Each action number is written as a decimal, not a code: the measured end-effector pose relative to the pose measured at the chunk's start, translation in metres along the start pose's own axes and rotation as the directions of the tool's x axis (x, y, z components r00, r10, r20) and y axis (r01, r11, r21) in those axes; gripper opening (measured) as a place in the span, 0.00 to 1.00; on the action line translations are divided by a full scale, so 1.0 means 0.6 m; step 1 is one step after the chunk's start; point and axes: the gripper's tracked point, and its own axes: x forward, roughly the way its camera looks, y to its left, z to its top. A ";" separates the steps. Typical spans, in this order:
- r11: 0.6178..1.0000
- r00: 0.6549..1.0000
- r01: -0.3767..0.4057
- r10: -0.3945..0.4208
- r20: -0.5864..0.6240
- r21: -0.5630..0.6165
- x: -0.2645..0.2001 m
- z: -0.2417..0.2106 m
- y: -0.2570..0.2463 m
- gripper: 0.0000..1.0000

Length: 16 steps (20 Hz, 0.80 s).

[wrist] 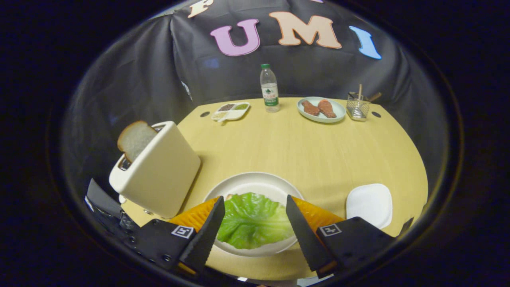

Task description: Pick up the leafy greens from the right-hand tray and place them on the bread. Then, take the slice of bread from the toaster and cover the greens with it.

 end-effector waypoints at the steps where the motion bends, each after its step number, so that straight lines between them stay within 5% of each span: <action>1: 1.000 1.000 -0.025 0.025 0.010 0.000 -0.003 0.011 0.019 0.98; 9: 0.965 0.958 -0.260 0.260 0.124 -0.012 -0.031 0.132 0.217 0.98; 16: 0.926 0.920 -0.373 0.377 0.109 -0.057 -0.005 0.135 0.357 0.97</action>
